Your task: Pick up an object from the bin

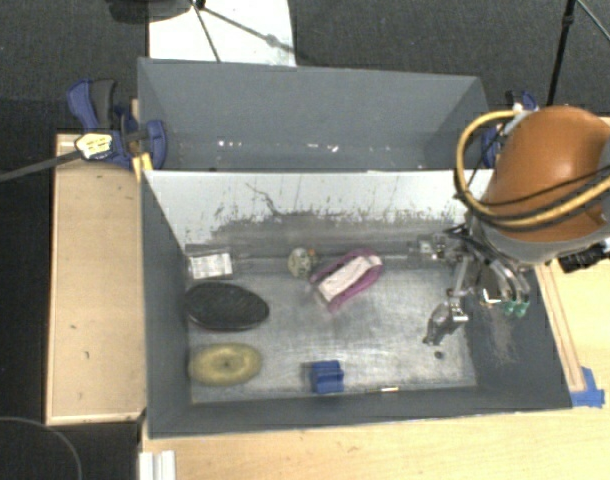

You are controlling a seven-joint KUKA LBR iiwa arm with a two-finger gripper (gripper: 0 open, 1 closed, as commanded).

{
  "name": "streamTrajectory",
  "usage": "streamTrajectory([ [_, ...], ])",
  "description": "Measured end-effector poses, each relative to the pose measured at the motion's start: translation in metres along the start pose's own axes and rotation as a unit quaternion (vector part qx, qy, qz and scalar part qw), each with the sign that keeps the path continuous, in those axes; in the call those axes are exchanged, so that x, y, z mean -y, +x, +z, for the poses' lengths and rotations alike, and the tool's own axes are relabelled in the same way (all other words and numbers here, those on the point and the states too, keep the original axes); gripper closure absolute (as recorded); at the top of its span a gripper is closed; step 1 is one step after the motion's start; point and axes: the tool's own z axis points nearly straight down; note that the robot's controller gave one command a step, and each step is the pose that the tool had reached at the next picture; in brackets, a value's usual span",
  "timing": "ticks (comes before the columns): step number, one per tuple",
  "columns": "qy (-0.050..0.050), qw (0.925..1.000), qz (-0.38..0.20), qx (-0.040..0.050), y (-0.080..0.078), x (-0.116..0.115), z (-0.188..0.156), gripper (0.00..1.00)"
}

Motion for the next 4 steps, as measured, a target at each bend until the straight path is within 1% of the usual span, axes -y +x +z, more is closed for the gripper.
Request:
streamTrajectory([
  [1, -0.002, 1.0, -0.001, 0.0049, -0.079, -0.08, 0.064, 0.0],
  [2, 0.0, 0.9999, 0.012, 0.0028, -0.077, -0.058, 0.076, 0.0],
  [3, 0.0, 0.999, 0.044, 0.0021, -0.077, -0.067, 0.077, 0.0],
  [4, 0.0, 0.9996, 0.027, 0.0035, -0.08, -0.07, 0.137, 0.0],
])
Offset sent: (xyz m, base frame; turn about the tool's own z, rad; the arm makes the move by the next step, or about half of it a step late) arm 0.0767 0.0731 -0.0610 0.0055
